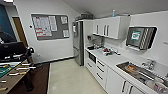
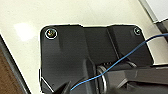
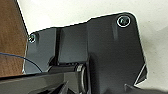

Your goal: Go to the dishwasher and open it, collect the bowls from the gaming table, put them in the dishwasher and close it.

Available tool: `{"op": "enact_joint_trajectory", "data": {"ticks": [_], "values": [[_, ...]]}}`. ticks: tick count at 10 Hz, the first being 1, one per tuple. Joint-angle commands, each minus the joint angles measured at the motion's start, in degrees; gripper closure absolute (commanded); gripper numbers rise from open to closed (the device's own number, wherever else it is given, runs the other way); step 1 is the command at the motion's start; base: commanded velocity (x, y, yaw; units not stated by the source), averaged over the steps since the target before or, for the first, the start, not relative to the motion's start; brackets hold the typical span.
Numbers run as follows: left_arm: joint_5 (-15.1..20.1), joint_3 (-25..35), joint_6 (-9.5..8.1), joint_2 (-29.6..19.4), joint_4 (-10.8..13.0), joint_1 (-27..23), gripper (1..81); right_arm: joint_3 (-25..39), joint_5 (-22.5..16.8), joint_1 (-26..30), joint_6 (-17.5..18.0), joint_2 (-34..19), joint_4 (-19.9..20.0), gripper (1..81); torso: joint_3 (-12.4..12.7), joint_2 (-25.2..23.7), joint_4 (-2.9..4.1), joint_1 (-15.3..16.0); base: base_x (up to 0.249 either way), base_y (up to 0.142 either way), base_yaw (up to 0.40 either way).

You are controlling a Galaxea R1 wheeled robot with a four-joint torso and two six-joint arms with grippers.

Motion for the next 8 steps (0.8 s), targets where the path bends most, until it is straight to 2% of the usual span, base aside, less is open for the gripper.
{"op": "enact_joint_trajectory", "data": {"ticks": [1, 8], "values": [[2.57, 0.09, 0.49, -0.62, 0.84, -2.78, 1.0, -0.05, -2.5, 2.81, -0.21, 0.04, -0.79, 1.0, 0.0, 0.0, 0.0, 0.0, 0.0, 0.0, 0.356], [2.66, 0.09, 0.67, 0.0, 0.92, -3.22, 1.0, -0.22, -2.5, 2.36, -0.12, 0.04, -0.96, 1.0, 0.0, 0.0, 0.0, 0.0, 0.0, 0.0, 0.356]]}}
